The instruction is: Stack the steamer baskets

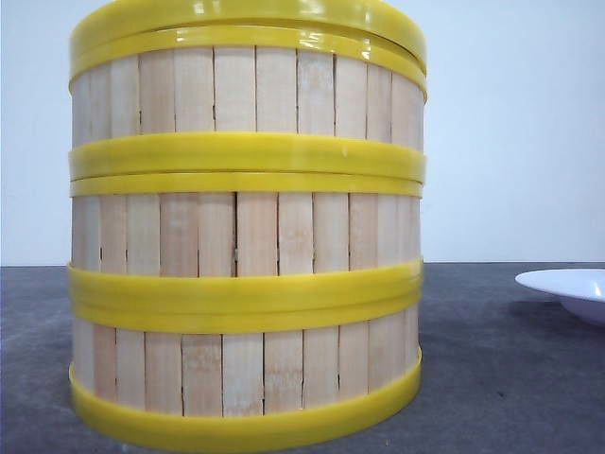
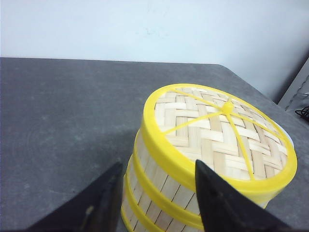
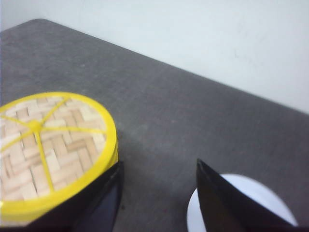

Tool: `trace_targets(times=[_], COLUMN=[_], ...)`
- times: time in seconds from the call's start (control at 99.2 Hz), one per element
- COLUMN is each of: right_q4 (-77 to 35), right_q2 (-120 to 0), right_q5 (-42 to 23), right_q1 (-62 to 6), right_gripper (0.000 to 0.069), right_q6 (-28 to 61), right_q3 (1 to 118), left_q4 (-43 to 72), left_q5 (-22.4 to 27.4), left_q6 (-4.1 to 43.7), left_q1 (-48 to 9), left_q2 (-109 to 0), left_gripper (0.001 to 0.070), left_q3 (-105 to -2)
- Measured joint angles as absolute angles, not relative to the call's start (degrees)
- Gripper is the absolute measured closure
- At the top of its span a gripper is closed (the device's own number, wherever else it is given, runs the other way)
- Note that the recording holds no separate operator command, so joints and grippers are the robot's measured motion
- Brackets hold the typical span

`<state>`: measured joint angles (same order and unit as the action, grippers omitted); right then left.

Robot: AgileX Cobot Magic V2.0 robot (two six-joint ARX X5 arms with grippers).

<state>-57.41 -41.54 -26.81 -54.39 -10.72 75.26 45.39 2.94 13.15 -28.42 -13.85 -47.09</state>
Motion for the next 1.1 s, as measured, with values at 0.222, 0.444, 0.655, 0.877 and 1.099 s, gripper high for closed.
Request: trace_targets(times=[0.222, 0.444, 0.655, 0.877, 1.099], right_q4=[-56.69, -55.94, -55.94, -55.94, -55.94], right_q2=[-34.96, -34.98, -34.96, -34.89, -34.89], right_q5=[-26.83, -26.85, -26.83, -26.85, -26.83], right_q1=[-54.39, -54.39, -54.39, -54.39, -54.39], right_gripper=[0.0402, 0.0576, 0.0678, 0.0682, 0.0682], right_q6=[-14.46, -15.11, -15.03, -15.0, -15.0], right_q3=[66.74, 66.74, 66.74, 66.74, 66.74], left_q4=[45.6, 45.69, 45.71, 45.74, 45.74], left_q5=[2.94, 2.94, 2.94, 2.94, 2.94], left_q6=[13.15, 13.13, 13.17, 13.17, 13.17], left_q1=[-28.42, -28.42, -28.42, -28.42, -28.42], left_q2=[-13.85, -13.85, -13.85, -13.85, -13.85], left_gripper=[0.0434, 0.0571, 0.0682, 0.0682, 0.0682], left_q3=[-47.09, -47.09, -47.09, -47.09, -47.09])
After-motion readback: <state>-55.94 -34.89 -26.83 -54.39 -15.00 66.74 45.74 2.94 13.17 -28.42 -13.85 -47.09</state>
